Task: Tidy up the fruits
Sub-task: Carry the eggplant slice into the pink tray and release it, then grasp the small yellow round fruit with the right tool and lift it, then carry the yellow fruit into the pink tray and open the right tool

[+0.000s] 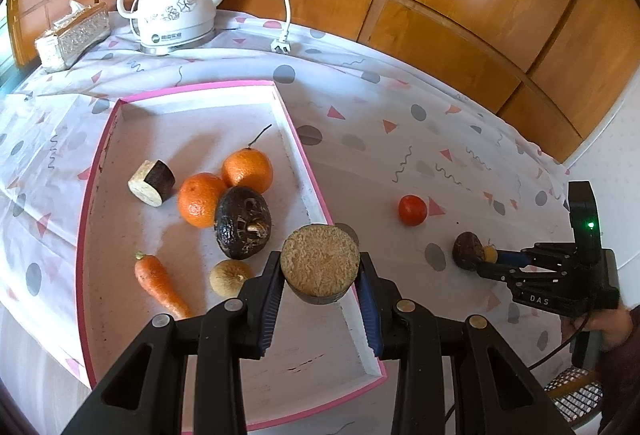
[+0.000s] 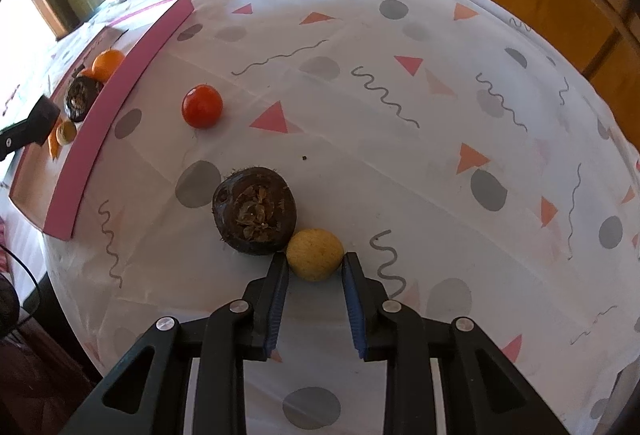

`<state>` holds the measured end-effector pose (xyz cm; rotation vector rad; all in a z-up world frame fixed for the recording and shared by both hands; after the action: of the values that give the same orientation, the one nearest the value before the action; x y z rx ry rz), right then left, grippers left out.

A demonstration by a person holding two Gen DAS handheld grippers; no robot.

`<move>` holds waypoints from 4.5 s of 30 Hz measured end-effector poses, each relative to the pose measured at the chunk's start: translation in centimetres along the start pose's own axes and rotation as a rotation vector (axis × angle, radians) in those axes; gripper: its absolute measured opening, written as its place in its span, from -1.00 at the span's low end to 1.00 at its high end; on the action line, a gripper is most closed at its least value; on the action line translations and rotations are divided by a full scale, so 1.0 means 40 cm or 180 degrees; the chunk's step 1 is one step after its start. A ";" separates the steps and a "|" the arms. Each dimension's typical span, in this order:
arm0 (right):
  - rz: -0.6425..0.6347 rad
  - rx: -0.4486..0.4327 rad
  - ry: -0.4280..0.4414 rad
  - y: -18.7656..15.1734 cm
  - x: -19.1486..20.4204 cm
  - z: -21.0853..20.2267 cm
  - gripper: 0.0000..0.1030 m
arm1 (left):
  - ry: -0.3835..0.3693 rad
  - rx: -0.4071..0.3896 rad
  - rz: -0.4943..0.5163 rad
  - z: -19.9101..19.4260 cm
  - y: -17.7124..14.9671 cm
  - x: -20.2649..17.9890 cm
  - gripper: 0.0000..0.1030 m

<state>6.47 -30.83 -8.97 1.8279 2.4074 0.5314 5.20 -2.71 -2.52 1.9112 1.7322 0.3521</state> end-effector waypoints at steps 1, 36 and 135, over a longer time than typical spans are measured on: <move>0.0012 -0.0008 0.0005 0.000 -0.003 0.000 -0.46 | 0.0008 -0.0019 0.0003 -0.004 0.000 0.000 -0.30; -0.0248 -0.0063 -0.0238 -0.019 0.051 -0.012 -0.46 | 0.0118 -0.0212 -0.1002 -0.006 0.135 0.294 -0.30; -0.0839 -0.0405 0.0354 0.123 0.583 0.047 -0.26 | 0.0754 -0.0482 -0.0996 -0.099 -0.037 0.333 0.35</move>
<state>4.77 -7.19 -5.70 1.4383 2.5643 0.7562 3.77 11.18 -2.15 1.5108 2.0570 0.5900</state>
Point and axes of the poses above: each gripper's, at about its wrist camera, not at the fingertips, and z roughly the way its jaws point, x to its left, y to its top, the point moved 1 cm from there along z, roughly the way its jaws point, and after that the axes turned 7 degrees about y, right-handed, at the moved point
